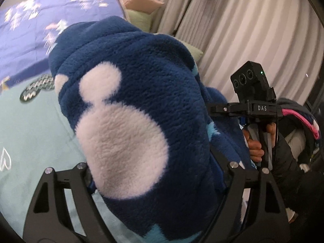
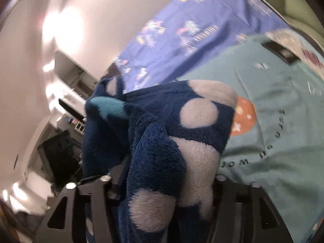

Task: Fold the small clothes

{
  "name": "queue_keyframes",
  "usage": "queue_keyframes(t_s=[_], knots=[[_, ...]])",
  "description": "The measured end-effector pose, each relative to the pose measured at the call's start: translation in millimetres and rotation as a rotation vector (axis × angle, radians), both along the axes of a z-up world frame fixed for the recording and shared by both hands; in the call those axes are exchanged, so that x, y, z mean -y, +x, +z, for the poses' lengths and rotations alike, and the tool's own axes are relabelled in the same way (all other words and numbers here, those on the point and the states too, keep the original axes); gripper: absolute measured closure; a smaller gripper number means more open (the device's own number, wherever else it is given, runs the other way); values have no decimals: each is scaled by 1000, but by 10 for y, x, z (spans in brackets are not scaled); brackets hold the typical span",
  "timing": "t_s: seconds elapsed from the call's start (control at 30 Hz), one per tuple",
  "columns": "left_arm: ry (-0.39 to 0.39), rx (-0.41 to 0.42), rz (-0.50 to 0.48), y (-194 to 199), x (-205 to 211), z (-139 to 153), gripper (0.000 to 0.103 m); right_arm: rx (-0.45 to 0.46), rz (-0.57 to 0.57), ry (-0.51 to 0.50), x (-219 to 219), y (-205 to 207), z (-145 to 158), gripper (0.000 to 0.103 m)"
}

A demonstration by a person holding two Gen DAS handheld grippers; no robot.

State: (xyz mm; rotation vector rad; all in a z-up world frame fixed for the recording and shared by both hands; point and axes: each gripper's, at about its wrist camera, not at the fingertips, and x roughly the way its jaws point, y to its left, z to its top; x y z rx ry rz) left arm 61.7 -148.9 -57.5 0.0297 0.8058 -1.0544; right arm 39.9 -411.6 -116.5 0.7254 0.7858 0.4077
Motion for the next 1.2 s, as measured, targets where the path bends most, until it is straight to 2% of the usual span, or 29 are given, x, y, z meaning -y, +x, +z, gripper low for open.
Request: queue_keyframes(t_s=[0.1, 0.17, 0.2, 0.3, 0.43, 0.5, 0.63, 0.77, 0.8, 0.87, 0.93, 1.03, 1.2], knots=[[6, -144, 44, 297, -16, -294, 19, -118, 28, -9, 75, 211, -297, 27], [-23, -252, 46, 470, -60, -475, 17, -153, 61, -14, 119, 239, -446, 17], [-44, -281, 38, 507, -102, -529, 15, -154, 74, 16, 152, 232, -498, 13], [-69, -296, 16, 521, -98, -565, 9, -161, 152, 172, 279, 203, -659, 9], [-80, -358, 6, 574, -84, -663, 0, -139, 260, 228, 318, 216, -720, 7], [-100, -392, -6, 687, -146, -734, 0, -133, 314, 248, 292, 267, -734, 1], [-117, -398, -30, 651, -129, -787, 0, -128, 401, 185, 78, 433, -684, 0], [-113, -394, -52, 636, -73, -786, 0, -89, 369, 167, -48, 767, -653, 0], [-112, -392, -54, 652, -90, -802, 0, -76, 361, 160, -81, 807, -648, 2], [-114, -386, -44, 651, -79, -768, 0, -62, 346, 101, -160, 847, -646, 32], [-108, -370, -25, 622, -102, -759, 4, -55, 303, 122, -143, 798, -661, 51], [-110, -313, -19, 516, -111, -635, 12, 5, 241, 56, -120, 587, -451, 60], [-118, -181, -20, 248, -102, -241, 20, 96, 181, -65, -199, 211, 77, 63]])
